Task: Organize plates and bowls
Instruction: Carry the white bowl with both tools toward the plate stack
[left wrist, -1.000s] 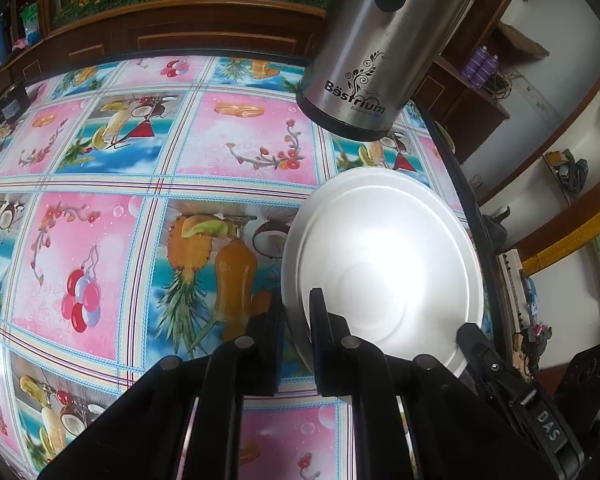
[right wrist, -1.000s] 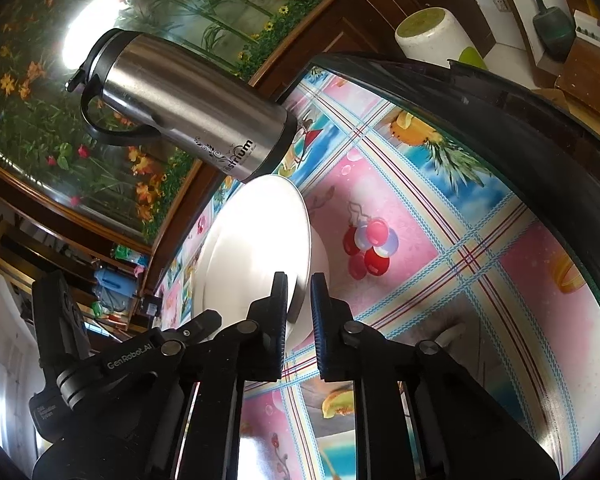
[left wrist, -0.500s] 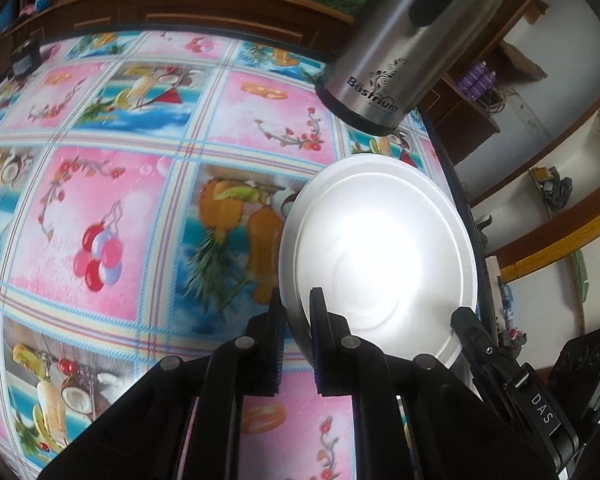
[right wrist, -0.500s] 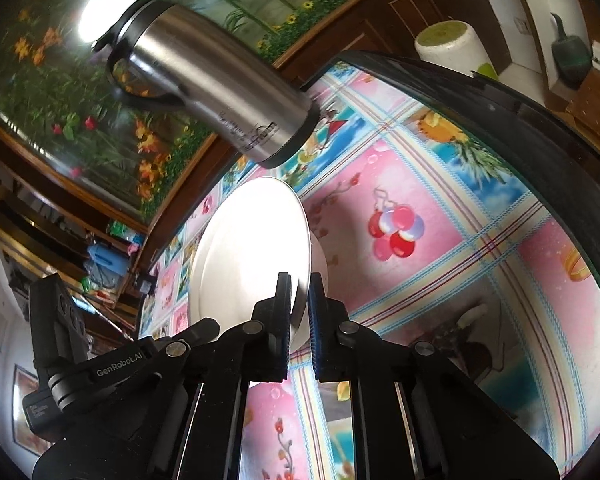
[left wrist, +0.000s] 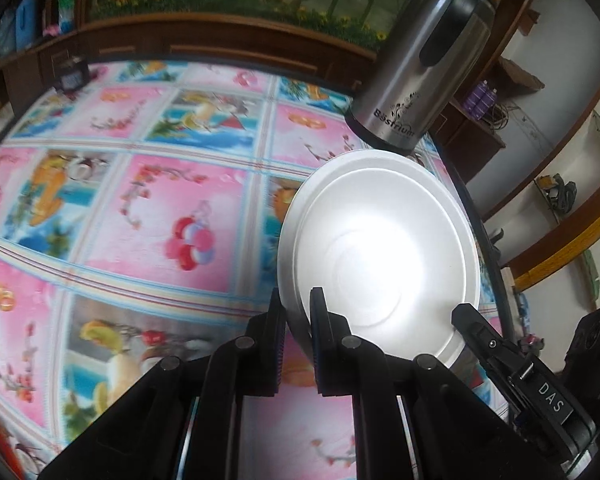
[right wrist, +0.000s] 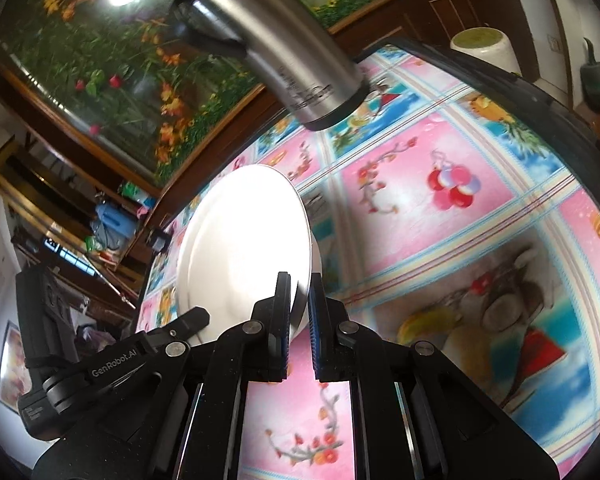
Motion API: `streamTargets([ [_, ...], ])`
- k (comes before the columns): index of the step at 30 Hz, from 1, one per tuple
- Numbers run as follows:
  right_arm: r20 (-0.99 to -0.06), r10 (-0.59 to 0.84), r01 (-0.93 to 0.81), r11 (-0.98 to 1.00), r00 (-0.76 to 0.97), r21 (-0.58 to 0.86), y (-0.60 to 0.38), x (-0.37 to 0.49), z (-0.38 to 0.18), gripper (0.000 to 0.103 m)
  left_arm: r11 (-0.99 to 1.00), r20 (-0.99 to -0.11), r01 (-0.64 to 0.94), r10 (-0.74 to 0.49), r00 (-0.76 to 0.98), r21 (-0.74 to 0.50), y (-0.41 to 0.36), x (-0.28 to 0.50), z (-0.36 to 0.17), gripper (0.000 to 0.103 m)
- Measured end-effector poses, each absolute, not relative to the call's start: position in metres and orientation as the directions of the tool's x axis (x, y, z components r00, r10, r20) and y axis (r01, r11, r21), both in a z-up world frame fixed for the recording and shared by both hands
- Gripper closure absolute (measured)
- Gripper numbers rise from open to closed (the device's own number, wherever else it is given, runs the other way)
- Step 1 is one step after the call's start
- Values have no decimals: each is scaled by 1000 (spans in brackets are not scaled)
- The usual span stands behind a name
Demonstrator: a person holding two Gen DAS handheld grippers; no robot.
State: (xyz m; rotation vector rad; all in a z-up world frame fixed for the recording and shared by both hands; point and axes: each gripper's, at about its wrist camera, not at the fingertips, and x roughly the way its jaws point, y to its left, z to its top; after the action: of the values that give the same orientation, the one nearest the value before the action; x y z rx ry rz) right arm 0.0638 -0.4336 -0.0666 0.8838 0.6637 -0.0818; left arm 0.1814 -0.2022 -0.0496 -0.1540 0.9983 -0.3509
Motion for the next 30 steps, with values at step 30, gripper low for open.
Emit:
streamTargets([
  [30,-478,242,182,710,844,681,-348,25,-52,96,965,-660,229,-256,706,-130,-135,78,-19,92],
])
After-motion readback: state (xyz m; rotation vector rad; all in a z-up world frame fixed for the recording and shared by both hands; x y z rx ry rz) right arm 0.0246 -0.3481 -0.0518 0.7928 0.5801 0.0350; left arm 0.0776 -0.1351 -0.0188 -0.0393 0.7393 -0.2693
